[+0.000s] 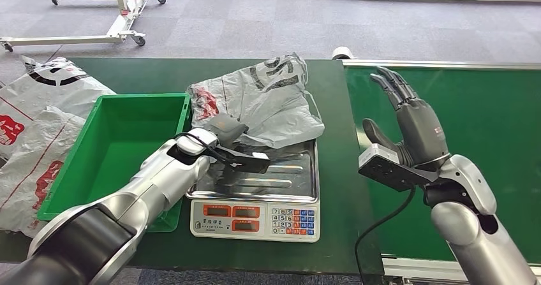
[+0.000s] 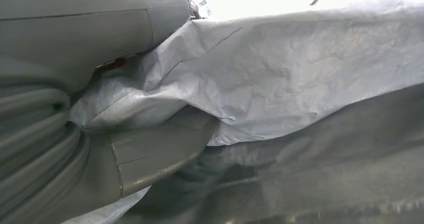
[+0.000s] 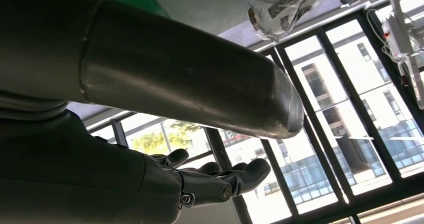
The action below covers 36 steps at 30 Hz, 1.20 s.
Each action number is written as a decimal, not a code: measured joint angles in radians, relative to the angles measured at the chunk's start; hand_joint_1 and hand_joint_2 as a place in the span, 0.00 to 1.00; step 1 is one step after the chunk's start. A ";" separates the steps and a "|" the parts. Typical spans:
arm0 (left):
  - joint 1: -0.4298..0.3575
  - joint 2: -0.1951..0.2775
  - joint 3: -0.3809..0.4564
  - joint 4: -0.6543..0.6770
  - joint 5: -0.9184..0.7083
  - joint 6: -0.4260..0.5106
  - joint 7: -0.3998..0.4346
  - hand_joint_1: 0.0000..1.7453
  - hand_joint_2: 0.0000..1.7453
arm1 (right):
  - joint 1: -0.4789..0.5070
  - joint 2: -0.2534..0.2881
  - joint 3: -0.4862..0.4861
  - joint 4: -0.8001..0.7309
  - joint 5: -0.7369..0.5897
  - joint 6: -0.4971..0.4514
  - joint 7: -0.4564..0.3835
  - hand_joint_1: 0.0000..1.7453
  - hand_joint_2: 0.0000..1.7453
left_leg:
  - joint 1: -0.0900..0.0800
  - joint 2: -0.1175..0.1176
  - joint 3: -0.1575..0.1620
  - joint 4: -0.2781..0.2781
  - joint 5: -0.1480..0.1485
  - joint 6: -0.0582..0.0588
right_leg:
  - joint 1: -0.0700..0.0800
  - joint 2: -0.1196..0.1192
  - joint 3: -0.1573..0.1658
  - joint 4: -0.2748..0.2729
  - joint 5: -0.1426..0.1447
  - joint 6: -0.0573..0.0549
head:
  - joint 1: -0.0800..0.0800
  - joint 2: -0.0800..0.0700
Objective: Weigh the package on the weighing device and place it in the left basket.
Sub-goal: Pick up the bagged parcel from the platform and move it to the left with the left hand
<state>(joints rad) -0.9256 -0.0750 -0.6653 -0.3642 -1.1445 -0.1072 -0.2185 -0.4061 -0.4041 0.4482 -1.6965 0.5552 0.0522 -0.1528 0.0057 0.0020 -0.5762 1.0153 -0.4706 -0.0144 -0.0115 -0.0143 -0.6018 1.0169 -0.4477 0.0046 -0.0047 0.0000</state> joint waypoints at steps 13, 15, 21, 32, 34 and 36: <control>-0.028 0.015 0.000 -0.042 0.008 0.013 -0.013 1.00 1.00 | 0.002 -0.002 0.000 0.000 -0.022 0.000 -0.011 0.00 0.00 | 0.000 0.000 0.000 0.000 0.000 0.000 | 0.000 0.000 -0.001 0.000 0.000 0.000 | 0.000 0.000; -0.043 0.021 0.000 -0.058 0.009 0.015 -0.013 1.00 1.00 | 0.004 -0.005 0.000 0.000 -0.024 0.000 -0.011 0.00 0.00 | 0.000 0.000 0.000 0.000 0.000 0.000 | 0.000 0.000 -0.001 0.000 0.000 0.000 | 0.000 0.000; -0.111 0.040 0.000 -0.122 0.007 0.014 0.000 1.00 1.00 | 0.022 -0.014 -0.007 -0.002 -0.028 0.000 -0.010 0.00 0.00 | 0.000 0.000 -0.001 0.000 0.000 0.000 | 0.000 0.000 -0.001 0.000 0.000 0.000 | 0.000 0.000; -0.193 0.048 0.000 -0.199 0.003 0.001 0.021 1.00 1.00 | 0.021 -0.017 -0.025 -0.005 -0.025 0.000 -0.002 0.00 0.00 | 0.000 0.000 -0.001 0.000 0.000 0.000 | 0.000 0.000 -0.002 0.000 0.000 0.000 | 0.000 0.000; -0.198 0.048 0.000 -0.205 0.003 0.000 0.021 1.00 1.00 | 0.021 -0.017 -0.026 -0.005 -0.025 0.000 -0.002 0.00 0.00 | 0.000 0.000 -0.001 0.000 0.000 0.000 | 0.000 0.000 -0.002 0.000 0.000 0.000 | 0.000 0.000; -0.202 0.048 0.000 -0.208 0.003 0.000 0.021 1.00 1.00 | 0.021 -0.017 -0.026 -0.005 -0.025 0.000 -0.002 0.00 0.00 | 0.000 0.000 -0.001 0.000 0.000 0.000 | 0.000 0.000 -0.002 0.000 0.000 0.000 | 0.000 0.000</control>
<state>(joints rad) -1.1277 -0.0271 -0.6653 -0.5718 -1.1417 -0.1068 -0.1976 -0.3851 -0.4211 0.4220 -1.7014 0.5306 0.0519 -0.1544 0.0057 0.0022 -0.5769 1.0156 -0.4704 -0.0145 -0.0114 -0.0139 -0.6034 1.0169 -0.4474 0.0047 -0.0046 0.0000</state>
